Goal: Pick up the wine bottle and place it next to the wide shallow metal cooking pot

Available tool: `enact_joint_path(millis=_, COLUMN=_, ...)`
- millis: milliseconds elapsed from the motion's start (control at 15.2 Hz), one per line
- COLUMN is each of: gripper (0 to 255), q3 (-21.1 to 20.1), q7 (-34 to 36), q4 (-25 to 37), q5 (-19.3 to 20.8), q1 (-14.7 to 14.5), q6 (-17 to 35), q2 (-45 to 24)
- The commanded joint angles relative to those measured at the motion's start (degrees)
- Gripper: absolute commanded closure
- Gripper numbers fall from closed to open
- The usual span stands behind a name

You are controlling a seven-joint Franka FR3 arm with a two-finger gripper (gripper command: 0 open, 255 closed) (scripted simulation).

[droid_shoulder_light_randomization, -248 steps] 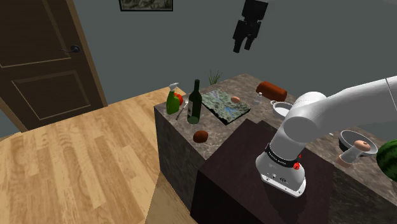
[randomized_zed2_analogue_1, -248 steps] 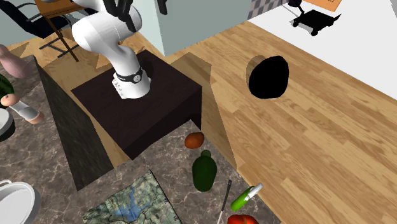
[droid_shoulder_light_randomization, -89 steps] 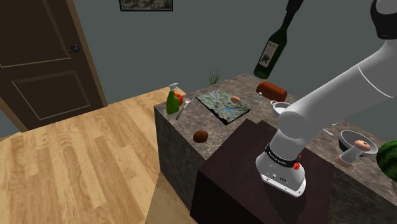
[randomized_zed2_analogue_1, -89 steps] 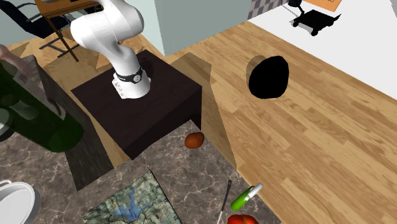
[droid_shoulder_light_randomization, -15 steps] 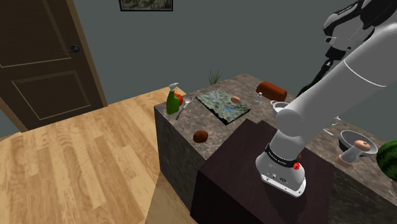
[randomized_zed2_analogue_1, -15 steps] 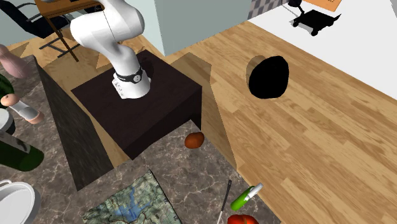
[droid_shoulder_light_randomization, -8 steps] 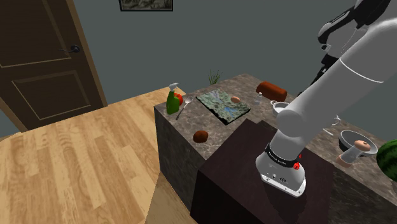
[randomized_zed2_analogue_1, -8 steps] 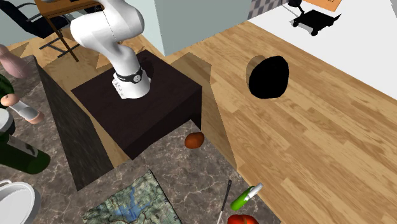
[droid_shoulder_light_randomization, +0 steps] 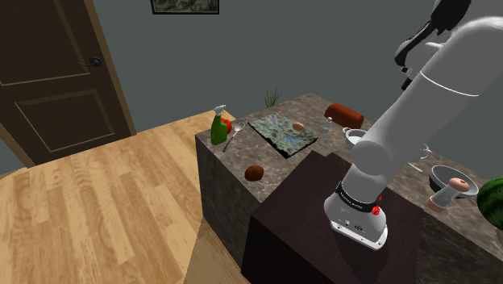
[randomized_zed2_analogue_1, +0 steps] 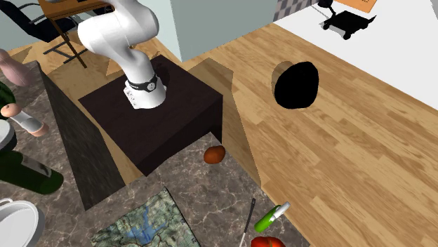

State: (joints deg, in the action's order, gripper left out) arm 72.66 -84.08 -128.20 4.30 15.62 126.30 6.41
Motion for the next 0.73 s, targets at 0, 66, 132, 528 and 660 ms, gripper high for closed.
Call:
enact_joint_path(millis=0, gripper=255, q3=1.6, q7=-2.0, q4=-0.7, q5=-2.7, q1=-1.2, q6=1.7, q2=-2.4)
enact_joint_path(millis=66, gripper=255, q3=2.4, q7=-3.4, q4=-1.1, q5=-4.5, q1=-1.8, q6=2.5, q2=-3.8)
enact_joint_path(millis=132, gripper=255, q3=3.0, q7=-4.9, q4=-1.4, q5=-6.6, q1=-2.2, q6=3.2, q2=-5.5)
enact_joint_path(millis=528, gripper=255, q3=1.5, q7=-11.5, q4=-2.4, q5=-15.6, q1=-0.1, q6=5.5, q2=-12.3)
enact_joint_path(millis=660, gripper=255, q3=1.5, q7=-11.5, q4=-2.4, q5=-15.5, q1=-0.1, q6=5.5, q2=-12.3)
